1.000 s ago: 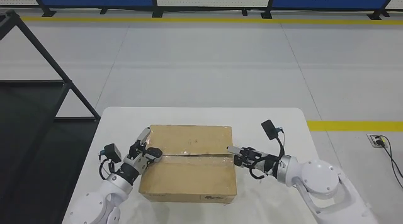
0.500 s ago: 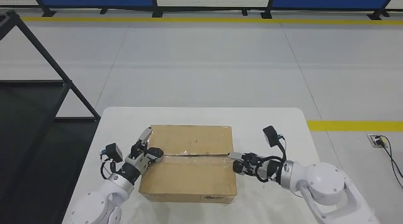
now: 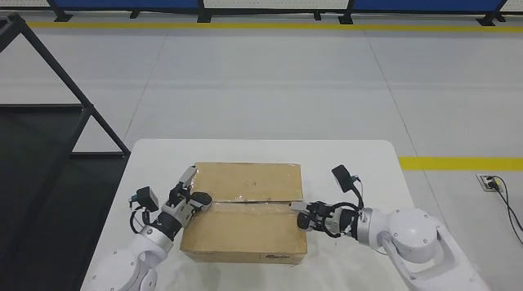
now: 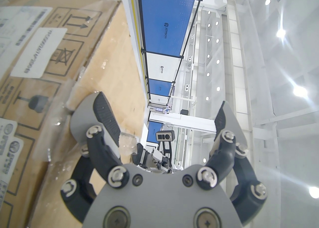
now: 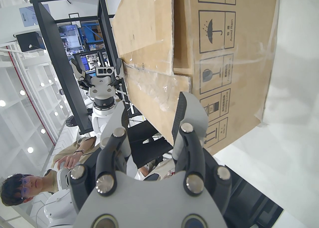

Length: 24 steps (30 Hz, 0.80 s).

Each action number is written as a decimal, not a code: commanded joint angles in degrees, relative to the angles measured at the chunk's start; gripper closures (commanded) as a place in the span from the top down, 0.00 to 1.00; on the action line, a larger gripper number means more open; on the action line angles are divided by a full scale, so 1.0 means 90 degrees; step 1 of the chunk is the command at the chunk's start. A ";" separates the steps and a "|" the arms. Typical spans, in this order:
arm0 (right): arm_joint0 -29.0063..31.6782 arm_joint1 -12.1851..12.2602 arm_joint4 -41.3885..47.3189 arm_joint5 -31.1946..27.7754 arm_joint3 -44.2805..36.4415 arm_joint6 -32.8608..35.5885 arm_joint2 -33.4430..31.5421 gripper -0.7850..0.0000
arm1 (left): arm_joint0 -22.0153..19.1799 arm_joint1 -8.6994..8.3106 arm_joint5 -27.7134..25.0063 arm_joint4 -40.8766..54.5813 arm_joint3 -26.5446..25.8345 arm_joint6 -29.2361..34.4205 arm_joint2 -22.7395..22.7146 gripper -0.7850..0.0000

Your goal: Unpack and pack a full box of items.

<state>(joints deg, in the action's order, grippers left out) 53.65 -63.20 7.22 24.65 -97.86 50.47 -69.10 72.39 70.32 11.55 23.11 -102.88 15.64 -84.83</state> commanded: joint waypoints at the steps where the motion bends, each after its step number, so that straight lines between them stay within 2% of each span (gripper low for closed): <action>1: -0.0041 -0.0007 0.0011 0.0003 0.0021 -0.0013 0.0053 0.49 | 0.0007 0.0000 -0.0011 0.0006 -0.0004 -0.0008 -0.0006 1.00; 5: -0.0141 -0.0025 0.0006 0.0066 0.0120 -0.0099 0.0163 0.44 | 0.0020 -0.0001 -0.0017 0.0024 -0.0013 0.0002 -0.0022 1.00; 6: -0.0163 -0.0029 0.0009 0.0082 0.0139 -0.0122 0.0186 0.39 | 0.0024 -0.0001 -0.0018 0.0030 -0.0015 0.0001 -0.0026 1.00; 8: -0.0196 -0.0035 0.0008 0.0089 0.0176 -0.0149 0.0224 0.26 | 0.0032 -0.0002 -0.0019 0.0030 -0.0019 0.0006 -0.0033 1.00; 10: -0.0218 -0.0036 0.0003 0.0093 0.0194 -0.0165 0.0247 0.01 | 0.0039 -0.0002 -0.0021 0.0042 -0.0021 0.0001 -0.0042 1.00; 17: -0.0136 -0.0014 -0.0098 -0.0078 0.0004 -0.0287 0.0213 0.00 | 0.0050 -0.0002 -0.0022 0.0028 -0.0035 0.0007 -0.0035 1.00; 24: -0.0009 0.0023 -0.0408 -0.0735 -0.0360 -0.0338 0.0207 0.00 | 0.0071 -0.0001 -0.0032 0.0011 -0.0052 0.0005 -0.0020 1.00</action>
<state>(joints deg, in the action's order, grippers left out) 53.48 -63.00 3.67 18.91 -100.78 47.70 -67.18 72.99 70.31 11.29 23.21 -103.32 15.72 -85.03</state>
